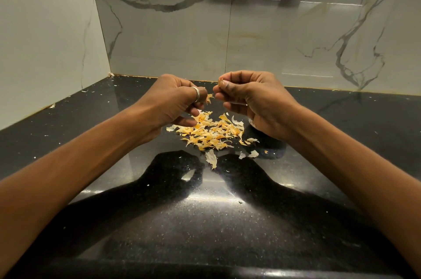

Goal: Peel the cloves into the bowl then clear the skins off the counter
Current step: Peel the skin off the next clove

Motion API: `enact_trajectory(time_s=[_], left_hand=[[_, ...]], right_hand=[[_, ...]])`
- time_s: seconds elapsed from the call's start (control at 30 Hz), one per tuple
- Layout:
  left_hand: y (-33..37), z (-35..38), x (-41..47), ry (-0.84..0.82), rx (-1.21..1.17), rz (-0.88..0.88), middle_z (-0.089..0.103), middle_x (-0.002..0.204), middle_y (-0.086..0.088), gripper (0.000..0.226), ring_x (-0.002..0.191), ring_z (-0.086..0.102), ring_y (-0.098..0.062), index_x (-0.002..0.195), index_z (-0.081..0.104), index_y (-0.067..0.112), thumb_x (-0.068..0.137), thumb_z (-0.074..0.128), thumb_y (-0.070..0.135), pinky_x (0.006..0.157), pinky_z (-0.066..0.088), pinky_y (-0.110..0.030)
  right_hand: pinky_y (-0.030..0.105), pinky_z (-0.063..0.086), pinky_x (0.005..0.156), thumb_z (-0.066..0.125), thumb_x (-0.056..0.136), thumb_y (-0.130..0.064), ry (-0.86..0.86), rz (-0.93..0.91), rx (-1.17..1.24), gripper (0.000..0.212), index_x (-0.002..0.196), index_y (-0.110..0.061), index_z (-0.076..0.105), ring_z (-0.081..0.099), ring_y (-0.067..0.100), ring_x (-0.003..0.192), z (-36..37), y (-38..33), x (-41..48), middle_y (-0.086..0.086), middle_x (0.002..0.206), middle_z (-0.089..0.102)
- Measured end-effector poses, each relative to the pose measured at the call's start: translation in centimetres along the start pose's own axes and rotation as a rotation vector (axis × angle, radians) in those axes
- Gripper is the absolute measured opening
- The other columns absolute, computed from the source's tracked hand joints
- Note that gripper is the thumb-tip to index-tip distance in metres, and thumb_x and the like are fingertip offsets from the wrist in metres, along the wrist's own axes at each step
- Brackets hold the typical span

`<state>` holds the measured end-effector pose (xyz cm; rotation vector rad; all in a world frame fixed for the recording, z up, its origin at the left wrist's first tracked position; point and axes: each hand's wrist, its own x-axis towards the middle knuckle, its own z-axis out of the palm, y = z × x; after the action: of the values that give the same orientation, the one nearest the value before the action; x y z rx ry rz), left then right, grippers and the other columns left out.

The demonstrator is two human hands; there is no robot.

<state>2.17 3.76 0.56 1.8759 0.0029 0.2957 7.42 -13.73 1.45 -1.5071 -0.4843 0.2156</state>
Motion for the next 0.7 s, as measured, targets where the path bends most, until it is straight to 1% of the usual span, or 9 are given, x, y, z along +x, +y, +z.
enact_trajectory(time_s=[0.1, 0.17, 0.27, 0.33, 0.37, 0.43, 0.53, 0.63, 0.7], left_hand=[[-0.14, 0.07, -0.04, 0.029, 0.066, 0.038, 0.064, 0.076, -0.007, 0.022, 0.055, 0.059, -0.005, 0.086, 0.071, 0.006, 0.099, 0.058, 0.019, 0.049, 0.053, -0.022], [-0.26, 0.03, 0.01, 0.062, 0.093, 0.064, 0.067, 0.078, -0.009, 0.026, 0.057, 0.059, -0.006, 0.086, 0.073, 0.007, 0.100, 0.057, 0.022, 0.049, 0.054, -0.023], [-0.45, -0.01, 0.14, 0.122, 0.131, 0.114, 0.069, 0.082, -0.014, 0.018, 0.061, 0.061, -0.011, 0.086, 0.073, 0.006, 0.093, 0.069, 0.022, 0.051, 0.056, -0.025], [-0.54, 0.01, 0.12, 0.149, 0.149, 0.151, 0.069, 0.083, -0.012, 0.010, 0.064, 0.063, -0.014, 0.086, 0.072, 0.009, 0.087, 0.076, 0.018, 0.051, 0.057, -0.025], [-0.56, 0.04, 0.08, 0.151, 0.153, 0.171, 0.068, 0.083, -0.011, 0.009, 0.064, 0.064, -0.012, 0.087, 0.072, 0.010, 0.086, 0.077, 0.016, 0.051, 0.055, -0.023], [-0.59, 0.08, 0.02, 0.147, 0.164, 0.213, 0.068, 0.082, -0.009, 0.009, 0.061, 0.064, -0.008, 0.088, 0.072, 0.010, 0.087, 0.076, 0.018, 0.052, 0.054, -0.022], [-0.63, 0.11, 0.02, 0.152, 0.182, 0.248, 0.068, 0.078, -0.007, 0.013, 0.056, 0.063, -0.006, 0.085, 0.072, 0.010, 0.089, 0.074, 0.022, 0.051, 0.054, -0.022], [-0.63, 0.20, 0.00, 0.136, 0.211, 0.259, 0.068, 0.079, -0.007, 0.004, 0.057, 0.064, -0.005, 0.088, 0.072, 0.012, 0.088, 0.075, 0.015, 0.050, 0.052, -0.019], [-0.67, 0.20, -0.01, 0.126, 0.206, 0.263, 0.068, 0.079, -0.008, 0.005, 0.056, 0.063, -0.006, 0.089, 0.072, 0.010, 0.090, 0.073, 0.016, 0.049, 0.052, -0.019]], right_hand=[[0.022, 0.055, 0.061, 0.064, 0.095, -0.006, 0.003, 0.022, 0.016, 0.010, 0.102, -0.008, 0.070, 0.071, 0.011, 0.079, -0.07, -0.16, -0.03, 0.009, 0.099, 0.076], [0.022, 0.056, 0.062, 0.064, 0.094, -0.006, -0.016, 0.039, 0.017, 0.008, 0.098, -0.010, 0.071, 0.071, 0.011, 0.080, -0.02, -0.17, -0.08, 0.008, 0.099, 0.076], [0.022, 0.055, 0.062, 0.063, 0.095, -0.006, -0.051, 0.050, 0.004, 0.008, 0.096, -0.010, 0.071, 0.071, 0.010, 0.079, 0.08, -0.13, -0.18, 0.004, 0.091, 0.075], [0.021, 0.054, 0.061, 0.063, 0.095, -0.006, -0.058, 0.052, 0.000, 0.008, 0.095, -0.009, 0.071, 0.070, 0.010, 0.078, 0.10, -0.10, -0.19, 0.002, 0.087, 0.074], [0.021, 0.054, 0.060, 0.063, 0.095, -0.005, -0.058, 0.052, 0.002, 0.008, 0.094, -0.009, 0.071, 0.070, 0.010, 0.077, 0.14, -0.10, -0.20, 0.003, 0.086, 0.074], [0.021, 0.053, 0.058, 0.064, 0.094, -0.005, -0.059, 0.049, 0.006, 0.008, 0.095, -0.007, 0.071, 0.070, 0.009, 0.075, 0.16, -0.06, -0.18, 0.004, 0.085, 0.073], [0.020, 0.053, 0.057, 0.064, 0.093, -0.005, -0.061, 0.045, 0.000, 0.007, 0.095, -0.008, 0.071, 0.069, 0.009, 0.075, 0.16, 0.02, -0.16, 0.004, 0.085, 0.074], [0.021, 0.053, 0.057, 0.065, 0.093, -0.006, -0.062, 0.032, -0.022, 0.008, 0.092, -0.011, 0.071, 0.069, 0.009, 0.076, 0.16, 0.15, -0.10, 0.004, 0.086, 0.073], [0.021, 0.052, 0.058, 0.065, 0.093, -0.006, -0.063, 0.026, -0.039, 0.008, 0.093, -0.012, 0.071, 0.069, 0.010, 0.077, 0.18, 0.25, -0.08, 0.005, 0.088, 0.073]])
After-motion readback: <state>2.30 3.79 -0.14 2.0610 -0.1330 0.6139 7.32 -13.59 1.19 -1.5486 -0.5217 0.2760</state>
